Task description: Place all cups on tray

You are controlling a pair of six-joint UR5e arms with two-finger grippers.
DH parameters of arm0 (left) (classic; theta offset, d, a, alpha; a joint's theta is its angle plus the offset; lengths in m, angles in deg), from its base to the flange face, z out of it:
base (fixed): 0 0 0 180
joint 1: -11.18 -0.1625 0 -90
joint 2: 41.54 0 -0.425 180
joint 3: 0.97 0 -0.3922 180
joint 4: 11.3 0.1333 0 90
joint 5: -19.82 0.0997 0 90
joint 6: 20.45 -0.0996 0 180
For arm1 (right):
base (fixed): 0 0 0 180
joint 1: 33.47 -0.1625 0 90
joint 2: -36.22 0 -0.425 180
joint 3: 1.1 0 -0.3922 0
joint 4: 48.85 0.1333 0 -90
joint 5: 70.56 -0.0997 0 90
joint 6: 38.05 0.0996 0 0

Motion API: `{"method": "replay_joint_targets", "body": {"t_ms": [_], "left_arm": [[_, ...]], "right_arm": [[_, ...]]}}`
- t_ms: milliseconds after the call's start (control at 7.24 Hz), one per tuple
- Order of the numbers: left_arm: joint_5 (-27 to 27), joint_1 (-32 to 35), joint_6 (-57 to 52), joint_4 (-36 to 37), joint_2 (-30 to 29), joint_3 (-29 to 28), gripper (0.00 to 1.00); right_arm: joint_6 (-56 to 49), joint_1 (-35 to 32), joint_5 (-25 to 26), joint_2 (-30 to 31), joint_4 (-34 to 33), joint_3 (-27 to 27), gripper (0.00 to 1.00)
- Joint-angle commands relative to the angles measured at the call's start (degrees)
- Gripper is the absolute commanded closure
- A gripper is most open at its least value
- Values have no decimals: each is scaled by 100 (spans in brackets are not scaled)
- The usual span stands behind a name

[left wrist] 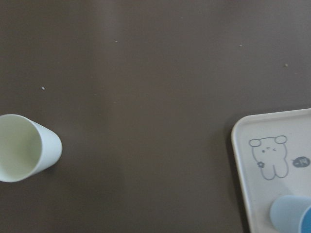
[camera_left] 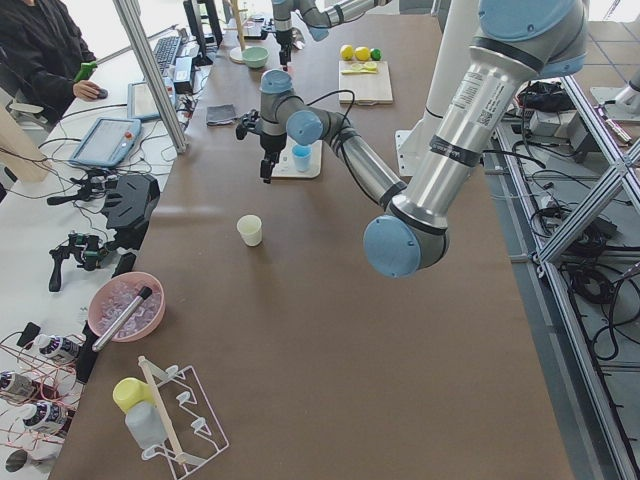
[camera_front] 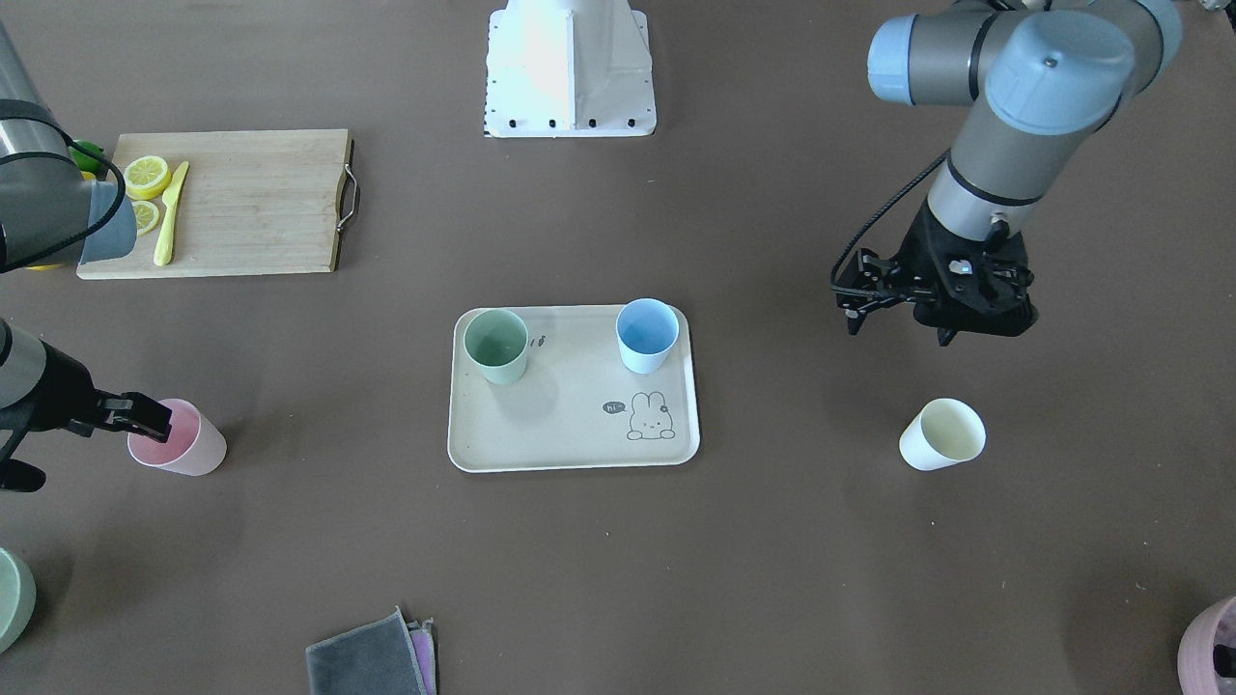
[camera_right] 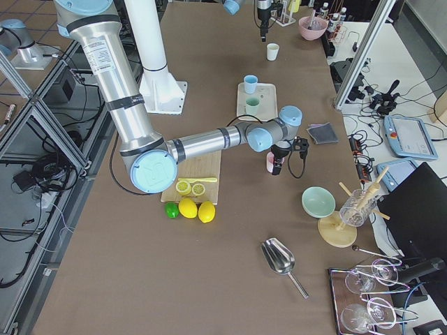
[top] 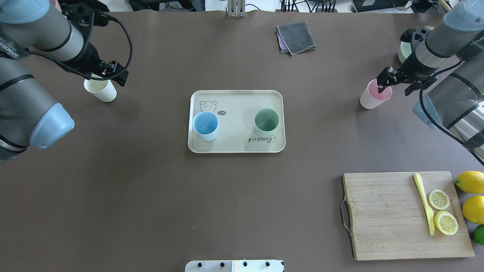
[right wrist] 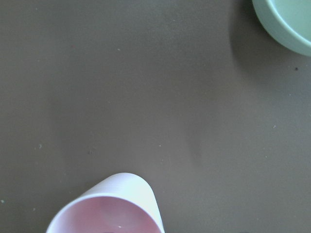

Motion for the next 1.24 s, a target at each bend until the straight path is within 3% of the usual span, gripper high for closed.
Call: {"method": "replay_joint_targets", "body": {"t_ms": [0, 414, 691, 829, 967, 1105], "left_arm": [[-313, 655, -1050, -41, 517, -56, 2], [-392, 1034, -1361, -76, 695, -232, 2], [-393, 1114, -1633, -85, 677, -556, 2], [-384, 1106, -1608, -476, 642, -932, 2], [-393, 1097, -1399, -1394, 624, -1492, 2], [-393, 992, -770, -1829, 589, -1628, 2]], "right_arm": [[-7, 107, 49, -12, 50, 61, 100], [19, 337, 174, -134, 200, 218, 100], [63, -109, -579, -485, -89, 447, 100], [63, -112, -600, -600, -387, 683, 100], [72, -112, -592, -871, -703, 712, 100], [446, 28, -548, -1039, -767, 703, 100]]}}
